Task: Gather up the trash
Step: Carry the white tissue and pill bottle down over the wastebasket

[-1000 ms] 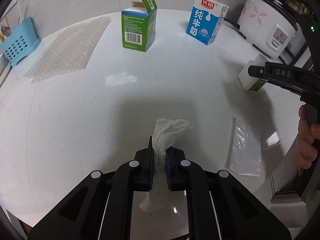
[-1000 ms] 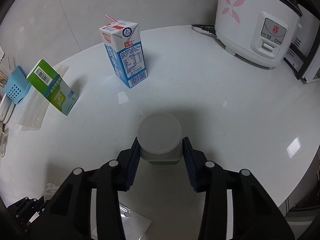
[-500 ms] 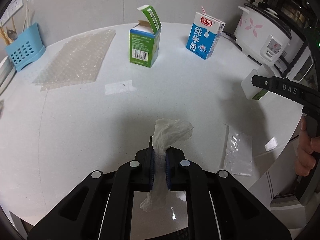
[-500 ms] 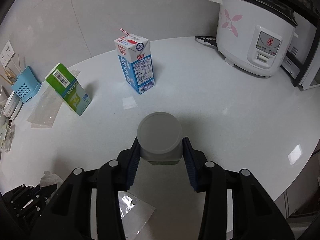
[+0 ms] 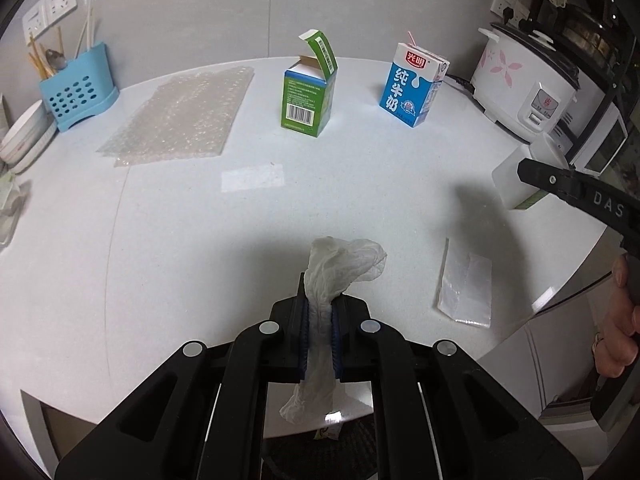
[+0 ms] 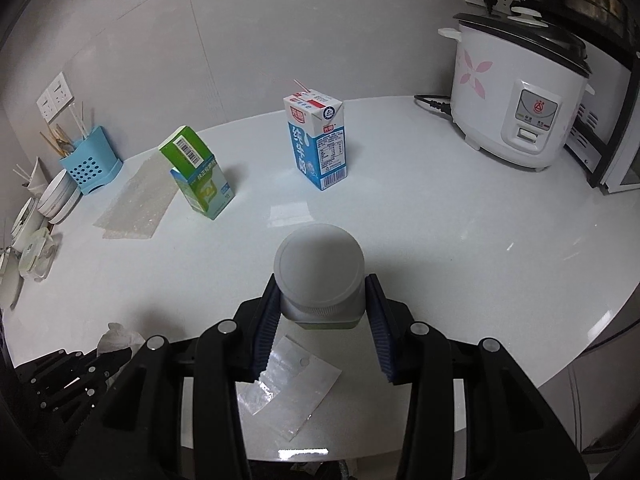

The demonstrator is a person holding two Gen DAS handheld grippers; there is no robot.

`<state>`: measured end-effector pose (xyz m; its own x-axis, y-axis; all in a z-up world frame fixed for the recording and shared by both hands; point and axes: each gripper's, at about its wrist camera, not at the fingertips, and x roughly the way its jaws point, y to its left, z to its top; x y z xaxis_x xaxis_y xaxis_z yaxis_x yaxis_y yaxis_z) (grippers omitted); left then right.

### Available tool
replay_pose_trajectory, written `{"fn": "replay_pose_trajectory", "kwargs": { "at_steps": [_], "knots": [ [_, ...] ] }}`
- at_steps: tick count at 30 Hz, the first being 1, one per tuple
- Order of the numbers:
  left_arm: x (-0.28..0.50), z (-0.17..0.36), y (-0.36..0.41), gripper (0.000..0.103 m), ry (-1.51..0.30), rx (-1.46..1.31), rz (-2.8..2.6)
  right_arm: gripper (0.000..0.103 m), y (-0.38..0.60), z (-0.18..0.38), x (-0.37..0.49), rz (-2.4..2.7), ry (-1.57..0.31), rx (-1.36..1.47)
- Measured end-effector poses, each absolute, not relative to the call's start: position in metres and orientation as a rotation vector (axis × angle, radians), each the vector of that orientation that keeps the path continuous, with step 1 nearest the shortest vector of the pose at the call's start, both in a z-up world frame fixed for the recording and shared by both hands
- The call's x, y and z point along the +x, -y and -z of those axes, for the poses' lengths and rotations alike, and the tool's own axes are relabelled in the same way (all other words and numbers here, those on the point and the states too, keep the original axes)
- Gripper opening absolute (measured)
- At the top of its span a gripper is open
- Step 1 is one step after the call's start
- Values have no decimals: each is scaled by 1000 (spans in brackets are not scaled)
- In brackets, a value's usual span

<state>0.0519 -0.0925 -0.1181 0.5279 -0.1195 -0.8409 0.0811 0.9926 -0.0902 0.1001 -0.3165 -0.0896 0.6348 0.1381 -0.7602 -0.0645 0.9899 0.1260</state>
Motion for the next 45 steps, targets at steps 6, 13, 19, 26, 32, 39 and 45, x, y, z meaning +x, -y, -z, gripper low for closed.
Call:
{"fn": "replay_pose_trajectory", "kwargs": {
  "at_steps": [6,13,19,26,32,39,45],
  "knots": [
    [32,111,88,8,-992,-55,100,40,314,87,74,-153,-863,85],
    [8,105,85,8,-980,-65,87,40,311,82,46,-188,-851,74],
    [-13,101,81,8,-972,-75,76,40,308,78,24,-219,-841,58],
    [-35,101,82,8,-972,-77,76,40,302,80,0,-255,-842,35],
    [-59,104,84,8,-979,-80,88,40,302,88,-24,-289,-856,14],
    [-82,126,88,8,-1014,-90,96,40,299,112,-46,-330,-896,7],
    [-96,144,86,8,-1023,-94,107,40,292,136,-63,-356,-940,-18]
  ]
}}
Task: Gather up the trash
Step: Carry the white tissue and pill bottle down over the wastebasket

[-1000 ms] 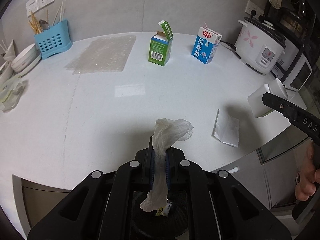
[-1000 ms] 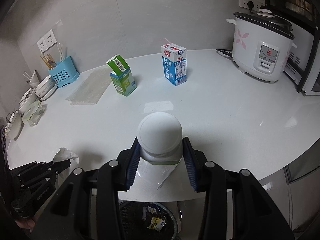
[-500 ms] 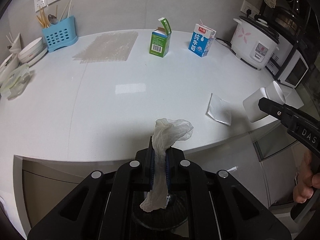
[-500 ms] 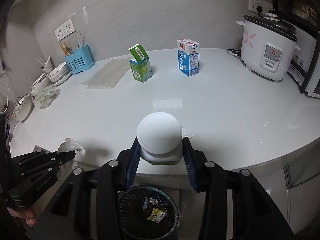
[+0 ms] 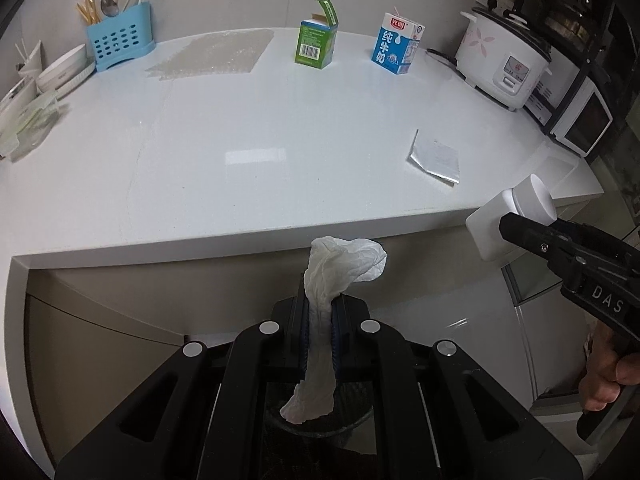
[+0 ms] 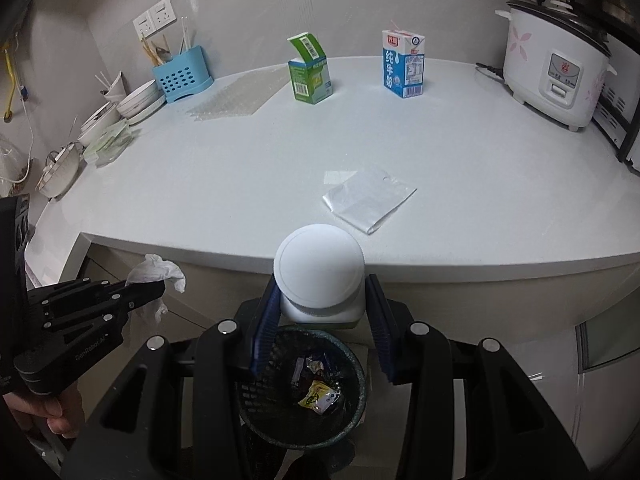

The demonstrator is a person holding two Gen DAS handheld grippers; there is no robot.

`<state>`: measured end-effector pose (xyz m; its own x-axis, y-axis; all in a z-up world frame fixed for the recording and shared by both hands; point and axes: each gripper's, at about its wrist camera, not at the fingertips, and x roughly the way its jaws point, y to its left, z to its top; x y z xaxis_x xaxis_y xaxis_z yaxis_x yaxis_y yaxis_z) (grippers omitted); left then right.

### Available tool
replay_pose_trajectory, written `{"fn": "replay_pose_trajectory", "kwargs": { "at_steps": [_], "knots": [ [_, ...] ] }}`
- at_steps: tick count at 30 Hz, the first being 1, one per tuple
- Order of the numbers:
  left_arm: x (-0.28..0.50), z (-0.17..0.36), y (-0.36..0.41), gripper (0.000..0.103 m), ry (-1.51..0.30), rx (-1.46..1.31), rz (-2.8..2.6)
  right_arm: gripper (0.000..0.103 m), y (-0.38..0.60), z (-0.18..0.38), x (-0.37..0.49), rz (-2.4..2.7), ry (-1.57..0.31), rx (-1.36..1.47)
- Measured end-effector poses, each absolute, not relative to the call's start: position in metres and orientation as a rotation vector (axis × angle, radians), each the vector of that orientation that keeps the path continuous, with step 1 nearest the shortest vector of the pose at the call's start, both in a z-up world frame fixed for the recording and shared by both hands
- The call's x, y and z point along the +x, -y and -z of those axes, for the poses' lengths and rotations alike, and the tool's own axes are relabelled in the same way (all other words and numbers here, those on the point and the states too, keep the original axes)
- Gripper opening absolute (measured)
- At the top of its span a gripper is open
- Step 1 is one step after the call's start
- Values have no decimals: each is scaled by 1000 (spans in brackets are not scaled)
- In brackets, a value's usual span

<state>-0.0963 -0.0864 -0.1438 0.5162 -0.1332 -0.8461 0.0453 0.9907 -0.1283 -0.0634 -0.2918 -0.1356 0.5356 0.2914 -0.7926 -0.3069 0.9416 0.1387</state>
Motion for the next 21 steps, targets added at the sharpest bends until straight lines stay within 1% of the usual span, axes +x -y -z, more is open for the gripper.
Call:
{"fn": "replay_pose_trajectory", "kwargs": {
  "at_steps": [11,21],
  "knots": [
    [-121,203,70,8,-1099,-96,108,40,278,180,-77,-383,-1019,-21],
    [-127,242,70,8,-1165,-110,121,40,267,233,-87,-381,-1119,-30]
  ]
}}
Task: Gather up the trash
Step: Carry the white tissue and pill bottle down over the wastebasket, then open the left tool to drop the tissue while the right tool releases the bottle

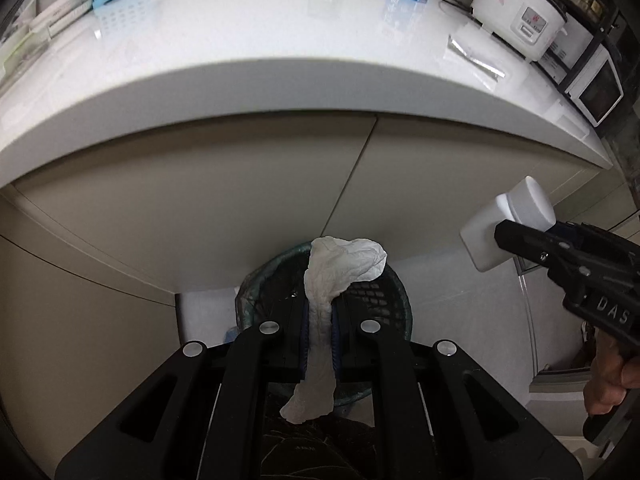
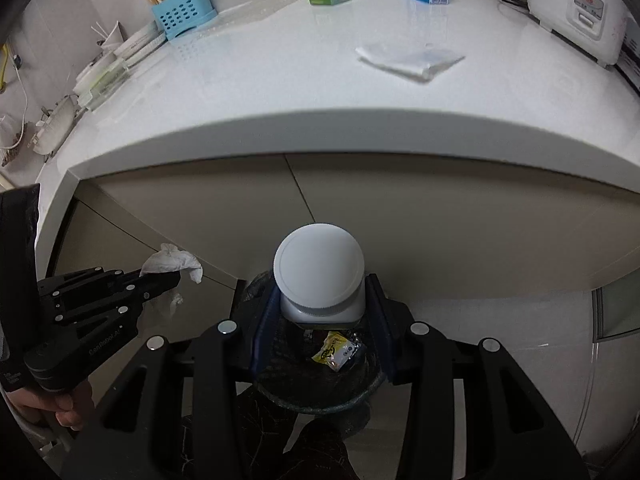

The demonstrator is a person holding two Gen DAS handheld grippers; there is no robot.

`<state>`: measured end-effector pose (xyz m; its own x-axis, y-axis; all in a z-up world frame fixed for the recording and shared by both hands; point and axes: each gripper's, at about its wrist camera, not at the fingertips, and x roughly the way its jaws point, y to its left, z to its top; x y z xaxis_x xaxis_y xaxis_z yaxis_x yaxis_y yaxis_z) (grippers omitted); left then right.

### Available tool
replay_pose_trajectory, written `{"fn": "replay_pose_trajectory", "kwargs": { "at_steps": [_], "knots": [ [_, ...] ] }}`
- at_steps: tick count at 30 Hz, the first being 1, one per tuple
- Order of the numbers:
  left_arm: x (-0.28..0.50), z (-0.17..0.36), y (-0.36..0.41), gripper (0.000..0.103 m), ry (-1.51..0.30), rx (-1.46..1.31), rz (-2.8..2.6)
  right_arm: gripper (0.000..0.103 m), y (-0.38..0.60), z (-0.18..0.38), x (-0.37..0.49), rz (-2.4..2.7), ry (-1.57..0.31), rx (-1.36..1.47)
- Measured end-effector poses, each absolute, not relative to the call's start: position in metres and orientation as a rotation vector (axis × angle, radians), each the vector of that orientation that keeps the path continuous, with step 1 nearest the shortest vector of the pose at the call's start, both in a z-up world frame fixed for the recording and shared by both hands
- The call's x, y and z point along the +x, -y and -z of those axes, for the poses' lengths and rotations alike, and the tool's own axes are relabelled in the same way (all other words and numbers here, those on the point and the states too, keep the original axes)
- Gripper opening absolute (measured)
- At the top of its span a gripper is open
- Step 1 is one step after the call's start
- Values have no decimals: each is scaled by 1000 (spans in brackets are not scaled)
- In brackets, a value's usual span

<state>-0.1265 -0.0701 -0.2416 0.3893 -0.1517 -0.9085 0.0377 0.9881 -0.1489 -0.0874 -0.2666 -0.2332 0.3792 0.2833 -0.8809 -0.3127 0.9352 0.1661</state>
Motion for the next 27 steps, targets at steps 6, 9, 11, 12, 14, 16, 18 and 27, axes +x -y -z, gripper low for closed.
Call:
{"fn": "replay_pose_trajectory", "kwargs": {
  "at_steps": [6,9,11,12,14,16,18,27],
  "knots": [
    [-126,263,81,8,-1219,-121,146,40,268,263,-91,-352,-1189,-42],
    [-126,276,84,8,-1244,-116,152,40,271,271,-94,-339,-1209,-57],
    [-126,284,87,8,-1257,-117,157,40,275,275,-96,-329,-1221,-54],
    [-125,286,87,8,-1261,-117,159,40,276,276,-97,-326,-1225,-50],
    [-126,291,89,8,-1270,-118,162,40,278,277,-98,-322,-1229,-49],
    [-126,295,89,8,-1278,-116,164,40,282,278,-98,-318,-1230,-48],
    [-125,298,95,8,-1285,-108,172,40,285,280,-100,-315,-1231,-45],
    [-123,310,111,20,-1301,-121,214,40,287,282,-101,-303,-1234,-46]
  ]
}}
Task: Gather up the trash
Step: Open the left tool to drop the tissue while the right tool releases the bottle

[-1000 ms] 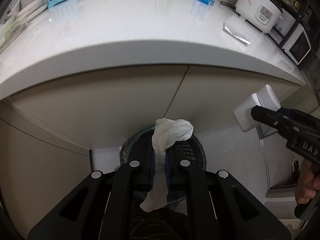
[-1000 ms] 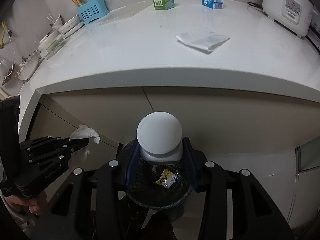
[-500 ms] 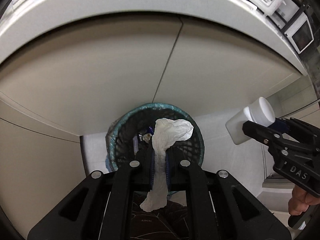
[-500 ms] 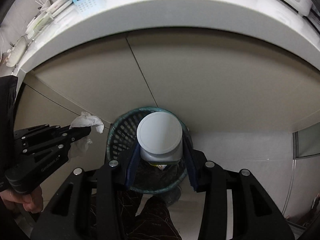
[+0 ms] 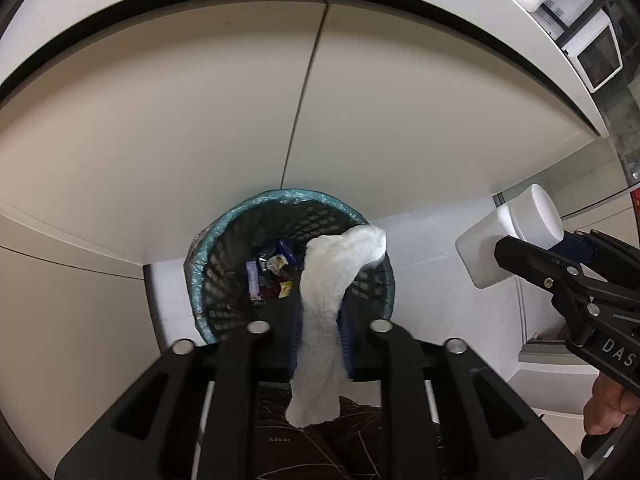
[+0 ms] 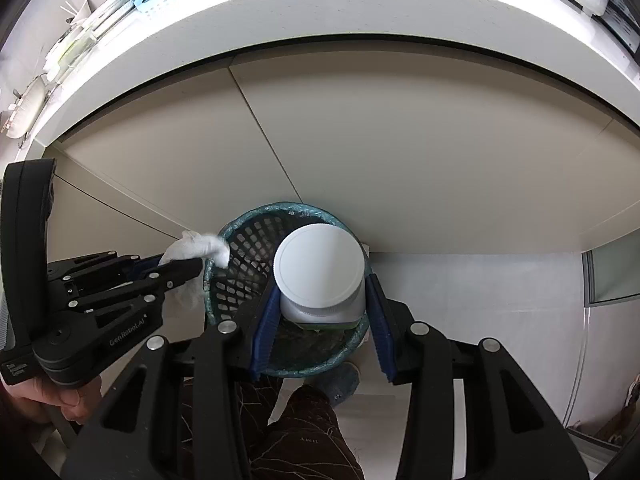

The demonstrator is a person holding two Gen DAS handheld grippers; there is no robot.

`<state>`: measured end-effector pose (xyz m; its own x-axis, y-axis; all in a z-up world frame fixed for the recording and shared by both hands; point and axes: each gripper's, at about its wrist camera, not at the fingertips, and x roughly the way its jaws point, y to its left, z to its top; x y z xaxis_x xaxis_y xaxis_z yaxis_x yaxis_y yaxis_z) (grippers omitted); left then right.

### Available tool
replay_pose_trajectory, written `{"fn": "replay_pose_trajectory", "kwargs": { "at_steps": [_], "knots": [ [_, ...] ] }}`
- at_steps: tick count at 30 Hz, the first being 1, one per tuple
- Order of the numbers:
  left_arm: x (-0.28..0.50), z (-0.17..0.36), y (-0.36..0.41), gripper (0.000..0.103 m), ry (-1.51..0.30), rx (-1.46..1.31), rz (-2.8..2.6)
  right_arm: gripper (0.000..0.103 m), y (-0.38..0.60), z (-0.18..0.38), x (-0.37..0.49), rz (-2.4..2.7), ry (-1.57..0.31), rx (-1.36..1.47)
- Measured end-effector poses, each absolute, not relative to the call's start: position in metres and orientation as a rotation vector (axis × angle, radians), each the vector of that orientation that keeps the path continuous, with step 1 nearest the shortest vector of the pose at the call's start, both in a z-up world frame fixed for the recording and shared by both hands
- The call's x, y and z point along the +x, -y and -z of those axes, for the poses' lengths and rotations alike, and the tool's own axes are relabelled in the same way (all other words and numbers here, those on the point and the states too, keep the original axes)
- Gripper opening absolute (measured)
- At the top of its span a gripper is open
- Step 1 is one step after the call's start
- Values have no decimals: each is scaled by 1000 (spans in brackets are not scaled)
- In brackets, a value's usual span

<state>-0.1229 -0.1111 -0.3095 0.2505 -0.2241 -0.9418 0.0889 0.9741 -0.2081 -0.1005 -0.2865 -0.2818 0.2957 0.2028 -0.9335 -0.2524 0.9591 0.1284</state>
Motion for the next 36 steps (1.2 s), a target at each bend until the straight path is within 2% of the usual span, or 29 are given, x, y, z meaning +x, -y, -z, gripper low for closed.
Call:
{"fn": "replay_pose_trajectory", "kwargs": {
  "at_steps": [4,8,17,25,31,36],
  "knots": [
    [-124,312,113,35,-1299,-118,210,40,284,283,-101,-303,-1237,-45],
    [-124,314,113,43,-1302,-119,203,40,282,284,-99,-306,-1239,-43],
    [-127,300,107,66,-1268,-118,184,40,283,290,-98,-324,-1243,-33],
    [-133,280,69,87,-1212,-176,92,40,260,296,-94,-378,-1249,-49],
    [-140,270,43,97,-1189,-188,43,40,238,303,-95,-426,-1255,-86],
    [-146,264,25,97,-1188,-198,15,40,224,311,-94,-454,-1269,-115]
  ]
}}
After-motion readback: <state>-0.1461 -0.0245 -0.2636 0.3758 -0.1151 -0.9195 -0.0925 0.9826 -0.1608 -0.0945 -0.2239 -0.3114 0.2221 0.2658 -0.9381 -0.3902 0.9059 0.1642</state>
